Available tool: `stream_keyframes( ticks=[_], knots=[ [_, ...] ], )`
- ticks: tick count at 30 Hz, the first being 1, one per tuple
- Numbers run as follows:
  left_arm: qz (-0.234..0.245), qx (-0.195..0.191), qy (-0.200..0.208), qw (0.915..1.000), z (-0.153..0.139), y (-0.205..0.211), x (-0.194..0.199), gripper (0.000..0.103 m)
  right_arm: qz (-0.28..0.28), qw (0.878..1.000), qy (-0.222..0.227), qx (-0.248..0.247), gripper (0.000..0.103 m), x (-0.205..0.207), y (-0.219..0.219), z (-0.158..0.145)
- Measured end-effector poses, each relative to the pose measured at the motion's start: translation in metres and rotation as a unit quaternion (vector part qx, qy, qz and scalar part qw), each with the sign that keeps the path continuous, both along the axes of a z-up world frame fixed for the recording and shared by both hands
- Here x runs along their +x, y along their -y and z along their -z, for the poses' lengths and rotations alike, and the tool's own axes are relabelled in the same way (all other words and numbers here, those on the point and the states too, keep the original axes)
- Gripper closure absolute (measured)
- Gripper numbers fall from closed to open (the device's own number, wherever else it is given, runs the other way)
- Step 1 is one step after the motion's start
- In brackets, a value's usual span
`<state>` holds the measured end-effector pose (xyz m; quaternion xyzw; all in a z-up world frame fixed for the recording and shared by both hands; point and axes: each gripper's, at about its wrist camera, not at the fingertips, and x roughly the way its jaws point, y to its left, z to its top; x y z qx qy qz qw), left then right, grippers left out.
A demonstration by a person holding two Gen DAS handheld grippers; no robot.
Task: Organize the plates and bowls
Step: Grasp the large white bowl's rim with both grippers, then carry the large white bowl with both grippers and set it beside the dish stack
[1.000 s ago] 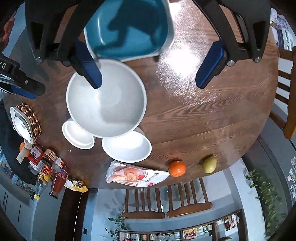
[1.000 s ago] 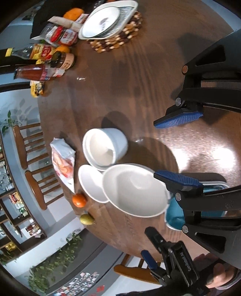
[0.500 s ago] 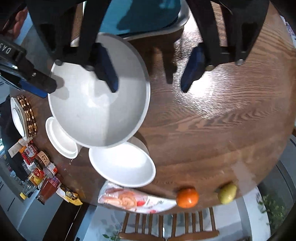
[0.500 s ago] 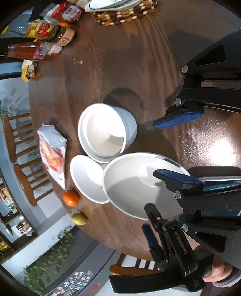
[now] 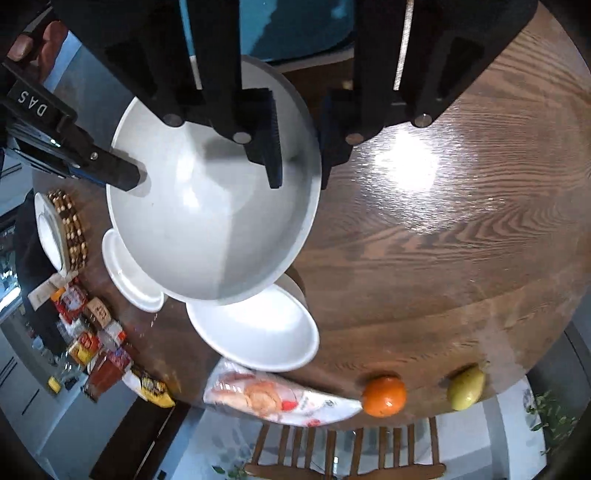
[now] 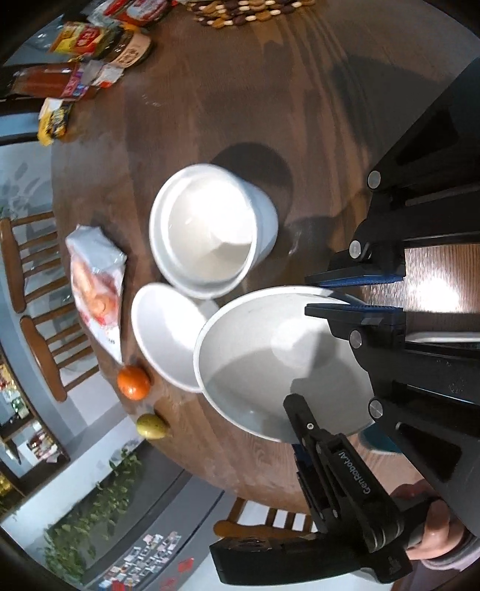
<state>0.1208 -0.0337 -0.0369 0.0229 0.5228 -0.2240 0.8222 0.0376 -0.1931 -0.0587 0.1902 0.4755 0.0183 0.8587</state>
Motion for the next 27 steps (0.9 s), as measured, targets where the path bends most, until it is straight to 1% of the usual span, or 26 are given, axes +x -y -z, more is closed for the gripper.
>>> stream_keyframes(
  ticks=[4,7,11,15,17,21,23,27],
  knots=[
    [-0.023,0.003,0.020,0.9995,-0.015,-0.018,0.002,0.089,-0.018,1.000,0.011,0.006,0.093,0.006,-0.015,-0.011],
    [-0.049,0.006,0.029,0.9984,-0.022,-0.039,0.005,0.089,-0.036,0.999,0.018,0.005,0.093,0.014,-0.034,-0.017],
    [-0.086,0.009,0.024,0.9960,-0.020,-0.070,0.009,0.089,-0.063,0.998,0.020,0.007,0.093,0.027,-0.062,-0.019],
    [-0.105,0.005,0.018,0.9943,-0.020,-0.090,0.007,0.090,-0.084,0.996,0.016,0.013,0.093,0.033,-0.082,-0.018],
    [-0.108,0.007,0.020,0.9939,-0.022,-0.094,0.003,0.090,-0.090,0.996,0.016,0.016,0.093,0.031,-0.086,-0.019],
    [-0.096,0.003,0.028,0.9950,-0.029,-0.093,-0.007,0.090,-0.091,0.995,0.019,0.020,0.093,0.020,-0.084,-0.025],
    [-0.090,0.002,0.030,0.9955,-0.032,-0.089,-0.011,0.090,-0.086,0.996,0.018,0.028,0.093,0.015,-0.080,-0.026],
    [-0.060,0.002,0.038,0.9975,-0.039,-0.069,-0.021,0.090,-0.064,0.997,0.029,0.032,0.093,-0.003,-0.064,-0.032]
  ],
)
